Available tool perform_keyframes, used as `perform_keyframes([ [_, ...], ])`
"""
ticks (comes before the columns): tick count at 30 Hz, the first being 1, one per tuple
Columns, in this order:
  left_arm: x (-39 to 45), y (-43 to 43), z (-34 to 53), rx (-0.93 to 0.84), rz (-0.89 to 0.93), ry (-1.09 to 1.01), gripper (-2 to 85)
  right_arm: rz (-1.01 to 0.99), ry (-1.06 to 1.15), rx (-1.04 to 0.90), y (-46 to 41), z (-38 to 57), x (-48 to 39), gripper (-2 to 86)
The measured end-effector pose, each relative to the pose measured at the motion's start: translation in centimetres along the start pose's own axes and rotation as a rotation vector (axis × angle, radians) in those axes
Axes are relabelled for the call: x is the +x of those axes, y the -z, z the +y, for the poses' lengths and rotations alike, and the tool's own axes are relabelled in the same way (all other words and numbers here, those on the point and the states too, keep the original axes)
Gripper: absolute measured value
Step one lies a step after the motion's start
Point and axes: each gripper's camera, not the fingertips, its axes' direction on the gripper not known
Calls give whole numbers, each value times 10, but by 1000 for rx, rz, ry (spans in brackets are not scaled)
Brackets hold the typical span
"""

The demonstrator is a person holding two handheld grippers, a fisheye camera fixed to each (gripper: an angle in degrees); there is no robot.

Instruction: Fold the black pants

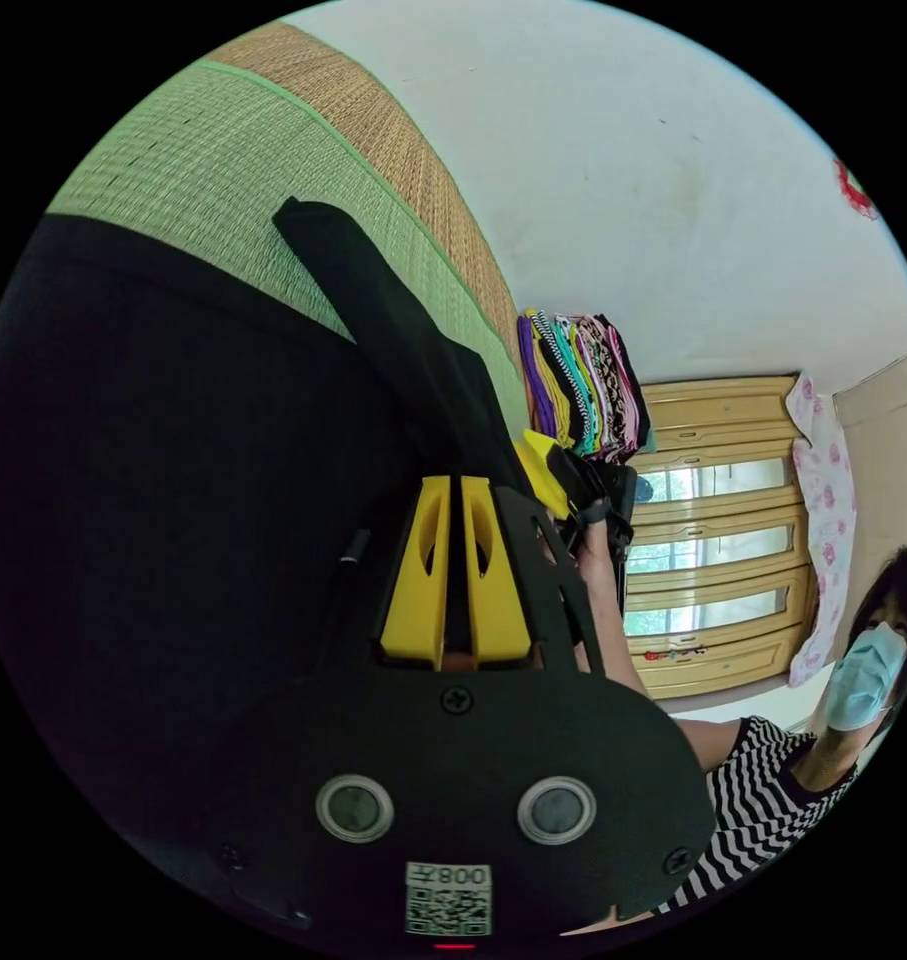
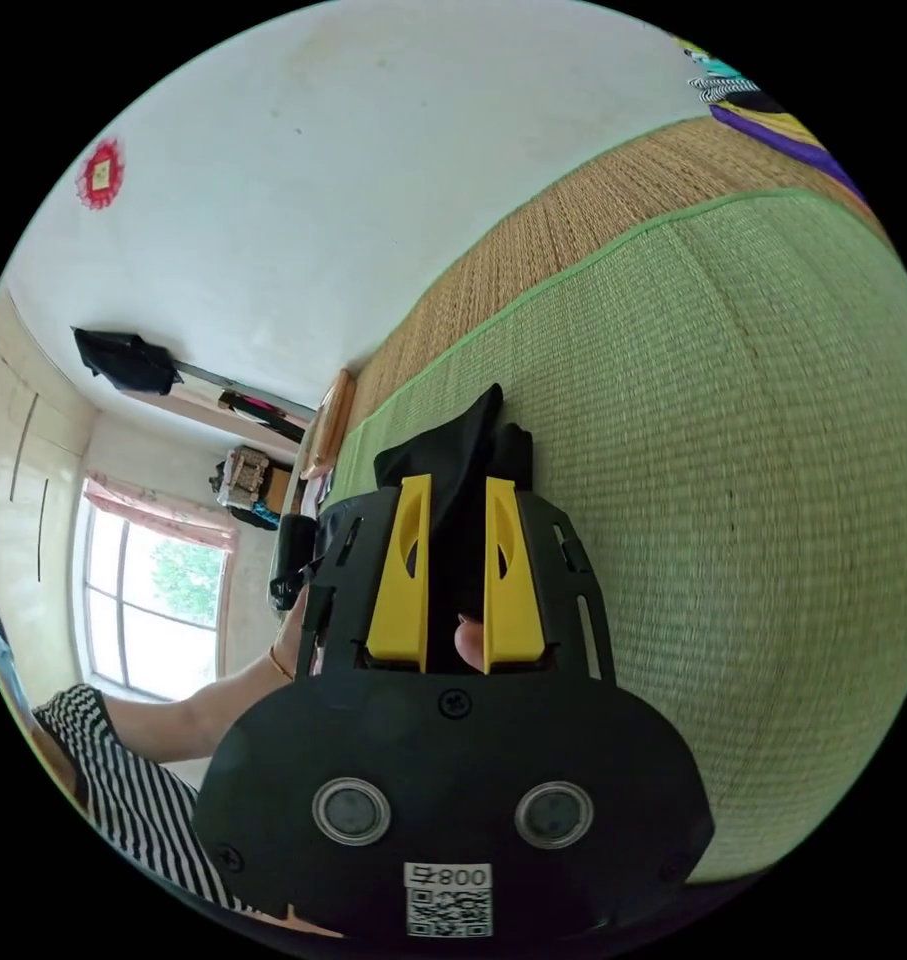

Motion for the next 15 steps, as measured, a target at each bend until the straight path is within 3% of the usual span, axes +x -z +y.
perform_keyframes([
  [8,10,31,22,-32,-14,-45,19,101,18,-137,-4,-34,4,32],
  [15,57,48,36,-38,50,-221,20,136,145,141,121,-1,-21,9],
])
